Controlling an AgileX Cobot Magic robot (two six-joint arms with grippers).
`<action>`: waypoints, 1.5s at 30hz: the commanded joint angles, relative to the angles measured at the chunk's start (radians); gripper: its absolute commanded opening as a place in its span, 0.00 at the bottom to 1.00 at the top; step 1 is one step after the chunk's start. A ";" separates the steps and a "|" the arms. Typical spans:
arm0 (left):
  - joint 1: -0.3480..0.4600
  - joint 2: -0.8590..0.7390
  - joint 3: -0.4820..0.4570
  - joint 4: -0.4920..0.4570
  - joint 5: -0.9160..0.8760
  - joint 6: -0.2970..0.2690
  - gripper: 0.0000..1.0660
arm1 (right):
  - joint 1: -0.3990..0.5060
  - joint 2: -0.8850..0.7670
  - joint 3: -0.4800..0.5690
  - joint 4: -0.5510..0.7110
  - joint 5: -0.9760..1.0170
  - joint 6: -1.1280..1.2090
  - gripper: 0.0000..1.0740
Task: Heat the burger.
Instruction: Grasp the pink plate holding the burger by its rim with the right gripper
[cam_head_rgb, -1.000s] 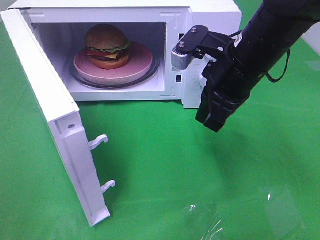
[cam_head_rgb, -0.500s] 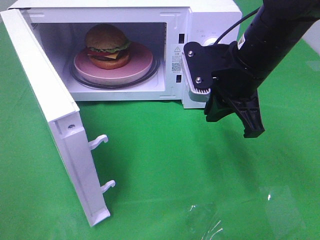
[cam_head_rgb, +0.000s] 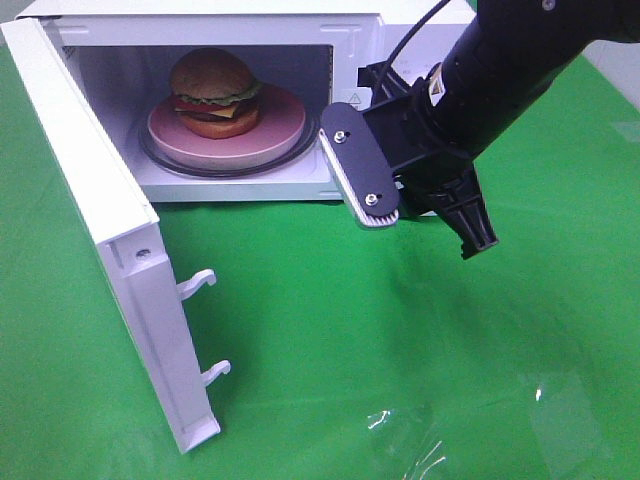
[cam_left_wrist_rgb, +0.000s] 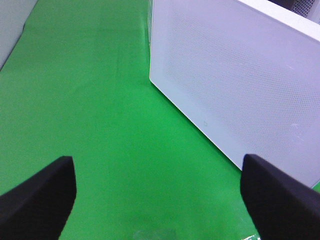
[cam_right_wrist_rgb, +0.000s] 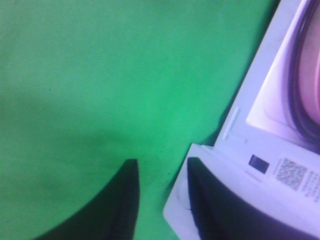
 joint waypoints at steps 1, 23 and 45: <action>-0.001 -0.018 0.005 0.002 -0.006 0.000 0.77 | 0.008 -0.010 -0.005 -0.008 -0.037 -0.005 0.47; -0.001 -0.018 0.005 0.002 -0.006 0.000 0.77 | 0.042 -0.007 -0.005 -0.077 -0.207 0.132 0.80; -0.001 -0.018 0.005 0.002 -0.006 0.000 0.77 | 0.077 0.213 -0.216 -0.059 -0.244 0.135 0.78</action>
